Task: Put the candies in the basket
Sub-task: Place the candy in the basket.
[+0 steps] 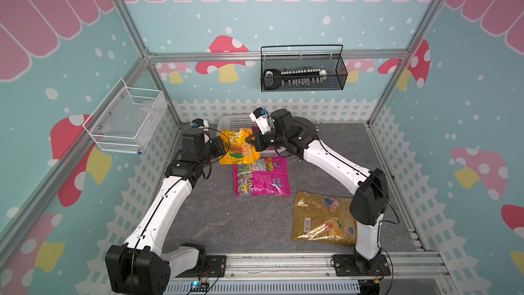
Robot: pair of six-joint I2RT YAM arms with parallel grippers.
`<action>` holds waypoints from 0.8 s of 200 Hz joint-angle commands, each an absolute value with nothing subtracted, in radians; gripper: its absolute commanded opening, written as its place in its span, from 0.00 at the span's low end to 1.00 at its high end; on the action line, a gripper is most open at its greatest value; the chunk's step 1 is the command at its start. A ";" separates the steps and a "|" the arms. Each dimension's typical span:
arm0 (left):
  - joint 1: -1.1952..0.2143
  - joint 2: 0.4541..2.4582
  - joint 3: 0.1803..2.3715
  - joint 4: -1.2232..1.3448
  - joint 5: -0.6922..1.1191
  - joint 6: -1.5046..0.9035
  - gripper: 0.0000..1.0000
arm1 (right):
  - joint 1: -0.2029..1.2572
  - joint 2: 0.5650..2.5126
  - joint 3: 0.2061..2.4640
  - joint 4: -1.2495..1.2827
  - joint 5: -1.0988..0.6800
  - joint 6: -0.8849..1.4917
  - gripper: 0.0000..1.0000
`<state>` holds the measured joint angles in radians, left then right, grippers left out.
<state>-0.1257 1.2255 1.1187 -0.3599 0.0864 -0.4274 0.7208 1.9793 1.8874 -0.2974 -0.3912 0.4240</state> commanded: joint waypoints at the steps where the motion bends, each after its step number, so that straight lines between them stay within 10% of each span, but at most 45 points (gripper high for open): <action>1: -0.136 1.248 1.196 -0.249 0.050 -0.360 0.00 | 0.735 2.051 1.977 -0.226 -0.378 0.400 0.00; 160: -0.132 1.579 1.267 0.020 -0.008 -0.215 0.00 | 0.669 2.539 2.434 -0.213 -0.268 0.414 0.00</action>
